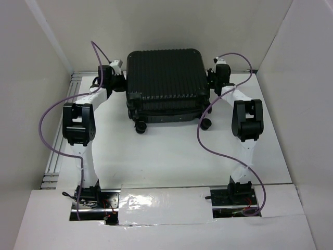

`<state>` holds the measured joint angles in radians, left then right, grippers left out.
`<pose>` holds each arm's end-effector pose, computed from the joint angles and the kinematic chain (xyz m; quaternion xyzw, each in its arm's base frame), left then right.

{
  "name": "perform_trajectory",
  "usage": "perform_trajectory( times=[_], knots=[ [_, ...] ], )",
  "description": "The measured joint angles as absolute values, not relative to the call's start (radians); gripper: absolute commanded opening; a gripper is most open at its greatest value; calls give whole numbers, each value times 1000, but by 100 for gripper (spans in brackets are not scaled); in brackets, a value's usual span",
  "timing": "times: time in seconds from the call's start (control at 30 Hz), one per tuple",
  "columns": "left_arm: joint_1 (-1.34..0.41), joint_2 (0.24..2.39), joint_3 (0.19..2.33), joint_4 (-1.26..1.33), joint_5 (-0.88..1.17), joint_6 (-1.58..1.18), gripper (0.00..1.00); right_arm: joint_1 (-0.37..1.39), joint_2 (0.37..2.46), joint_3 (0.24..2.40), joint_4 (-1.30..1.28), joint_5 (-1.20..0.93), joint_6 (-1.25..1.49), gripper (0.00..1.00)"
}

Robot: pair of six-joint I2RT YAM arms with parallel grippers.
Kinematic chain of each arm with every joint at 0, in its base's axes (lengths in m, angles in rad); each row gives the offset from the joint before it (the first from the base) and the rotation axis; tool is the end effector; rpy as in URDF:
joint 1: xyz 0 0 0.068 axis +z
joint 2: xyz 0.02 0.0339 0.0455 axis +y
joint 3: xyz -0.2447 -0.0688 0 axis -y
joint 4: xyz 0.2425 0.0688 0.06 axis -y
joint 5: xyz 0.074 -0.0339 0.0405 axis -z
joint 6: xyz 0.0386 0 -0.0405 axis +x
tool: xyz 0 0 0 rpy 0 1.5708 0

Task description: Pack the luggage

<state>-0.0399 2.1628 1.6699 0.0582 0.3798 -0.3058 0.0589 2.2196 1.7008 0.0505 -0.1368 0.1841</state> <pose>0.4972 -0.0342 0.2084 -0.0091 0.8340 -0.2476 0.4931 0.5072 0.0352 0.1897 0.0174 0.8505 0.1211 0.5116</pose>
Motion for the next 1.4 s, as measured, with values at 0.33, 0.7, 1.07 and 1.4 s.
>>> perform_trajectory(
  times=[0.33,0.7,1.07,1.4],
  knots=[
    [-71,1880,1361,-53,298,-184,0,111,1951,1340,70,-52,120,0],
    [-86,1782,1292,-158,246,-175,0,124,1883,1283,3,-25,90,0],
    [-35,2098,1698,-197,280,-179,0,107,2313,1918,-137,-121,24,0],
    [3,2490,2211,-130,308,-283,0,74,2651,2426,-141,-224,92,0]
  ],
)
